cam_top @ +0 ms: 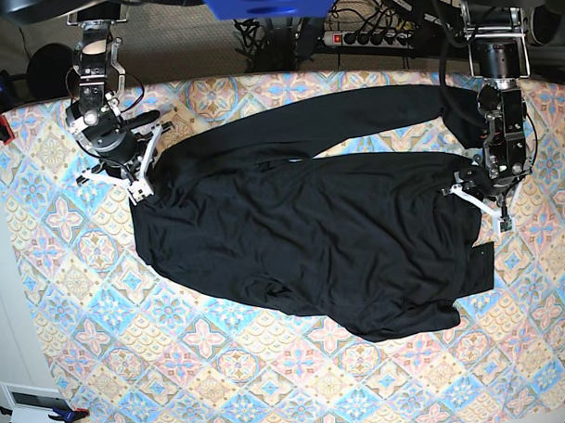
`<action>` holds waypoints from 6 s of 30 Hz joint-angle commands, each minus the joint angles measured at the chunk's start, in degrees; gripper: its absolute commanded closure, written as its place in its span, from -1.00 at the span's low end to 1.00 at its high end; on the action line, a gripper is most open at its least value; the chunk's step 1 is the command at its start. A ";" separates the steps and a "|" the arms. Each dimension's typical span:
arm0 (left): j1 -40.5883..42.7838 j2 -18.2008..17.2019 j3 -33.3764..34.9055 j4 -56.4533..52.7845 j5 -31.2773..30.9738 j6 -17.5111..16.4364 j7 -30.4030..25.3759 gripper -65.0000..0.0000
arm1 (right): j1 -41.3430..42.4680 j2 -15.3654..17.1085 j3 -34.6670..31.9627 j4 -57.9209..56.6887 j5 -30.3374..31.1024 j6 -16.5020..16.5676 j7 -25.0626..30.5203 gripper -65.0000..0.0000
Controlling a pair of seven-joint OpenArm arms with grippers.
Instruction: Layout the t-shirt on the table in an organized manner, then fold the t-shirt properly
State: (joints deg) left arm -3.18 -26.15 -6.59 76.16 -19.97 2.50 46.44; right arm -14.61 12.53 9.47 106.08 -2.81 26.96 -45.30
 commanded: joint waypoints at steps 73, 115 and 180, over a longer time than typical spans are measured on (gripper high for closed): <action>12.63 -18.64 -6.90 7.05 -31.77 -10.99 8.82 0.35 | -1.87 0.70 3.93 3.76 0.13 -0.37 -5.73 0.58; 6.83 -9.06 -17.63 3.44 -16.65 -11.34 8.64 1.00 | -1.87 0.43 3.93 3.59 0.13 -0.28 -5.56 0.58; 8.67 -13.45 -25.54 3.53 -18.50 -8.88 8.91 0.50 | 9.47 1.57 -11.10 -19.97 0.13 1.13 -3.98 0.58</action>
State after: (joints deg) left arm 6.31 -37.78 -31.55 78.89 -38.06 -6.13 56.47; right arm -4.08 13.45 -1.61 87.42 3.44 28.67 -41.89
